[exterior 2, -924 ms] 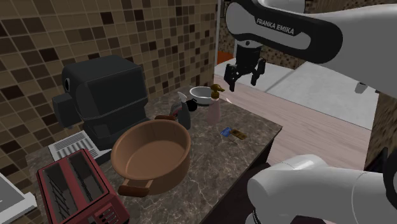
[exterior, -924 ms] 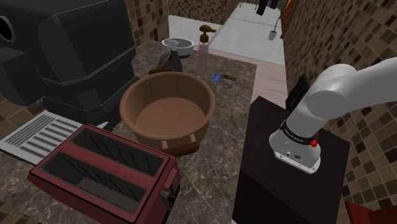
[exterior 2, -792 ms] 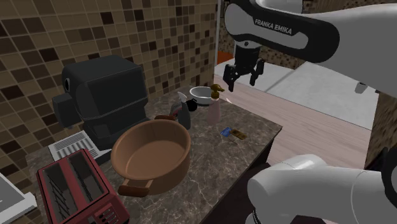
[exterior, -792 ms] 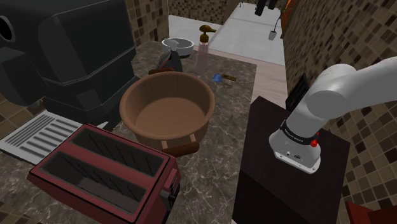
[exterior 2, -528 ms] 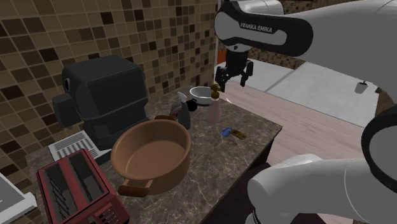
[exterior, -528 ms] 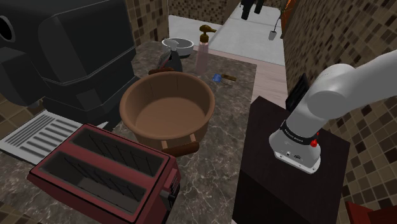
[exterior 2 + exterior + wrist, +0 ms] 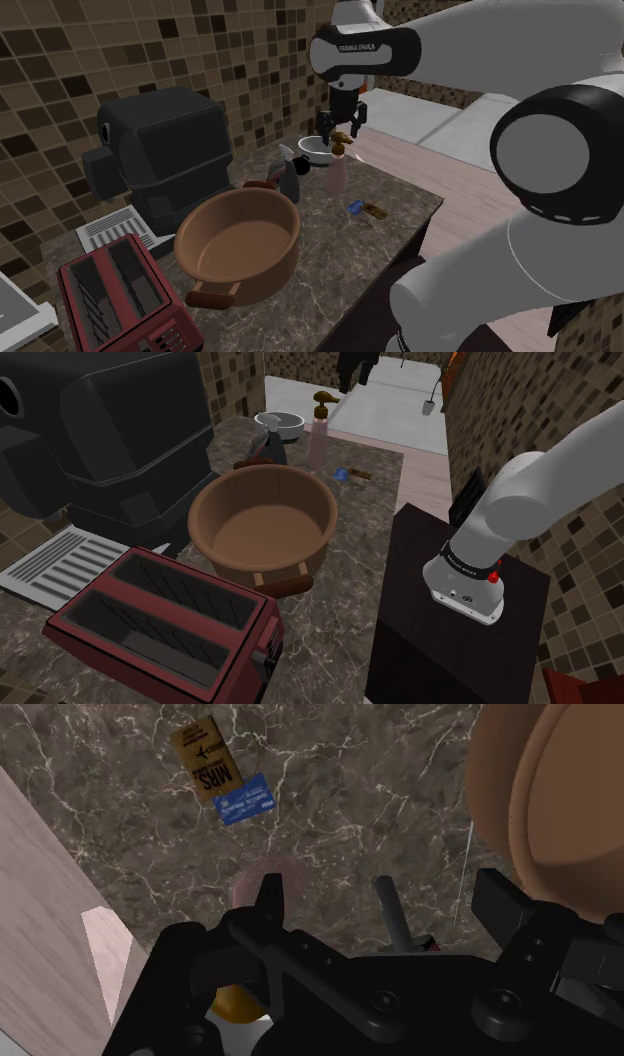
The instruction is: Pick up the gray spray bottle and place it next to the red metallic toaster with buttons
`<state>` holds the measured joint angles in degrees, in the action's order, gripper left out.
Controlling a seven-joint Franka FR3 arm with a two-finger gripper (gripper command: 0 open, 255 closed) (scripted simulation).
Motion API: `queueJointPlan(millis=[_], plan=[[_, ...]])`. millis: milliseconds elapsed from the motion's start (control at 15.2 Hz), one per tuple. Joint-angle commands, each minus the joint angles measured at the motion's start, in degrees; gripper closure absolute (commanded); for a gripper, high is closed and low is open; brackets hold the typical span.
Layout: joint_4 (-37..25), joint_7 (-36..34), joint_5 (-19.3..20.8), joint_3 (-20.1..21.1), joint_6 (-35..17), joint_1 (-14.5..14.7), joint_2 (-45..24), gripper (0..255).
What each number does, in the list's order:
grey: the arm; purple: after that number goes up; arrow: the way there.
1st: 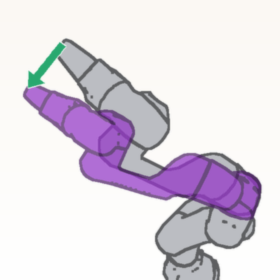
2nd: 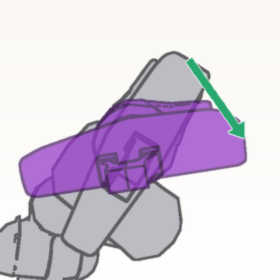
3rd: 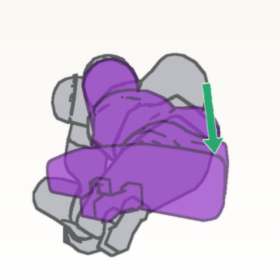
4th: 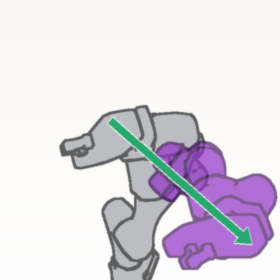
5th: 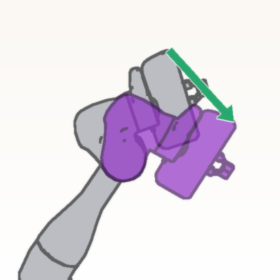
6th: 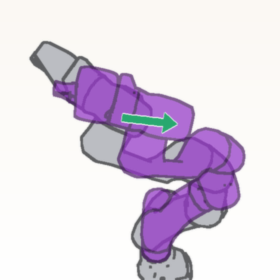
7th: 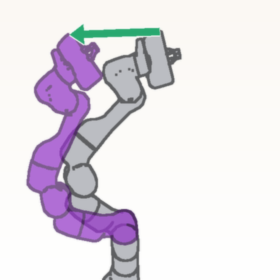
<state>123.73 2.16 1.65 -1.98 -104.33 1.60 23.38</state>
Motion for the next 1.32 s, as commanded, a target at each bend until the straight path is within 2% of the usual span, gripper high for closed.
queueJointPlan(millis=[0,528,1056,1254], plan=[[-1.11,0.3,-0.68,0.13,-2.46,0.51,-3.69,0],[-11.76,2.27,-3.47,0.71,-7.96,2.06,-20.42,0],[-27.01,3.97,-5.74,1.98,-9.25,3.07,-37.51,0],[-25.58,4.0,-5.79,2.05,-11.33,3.12,-38.15,0]])
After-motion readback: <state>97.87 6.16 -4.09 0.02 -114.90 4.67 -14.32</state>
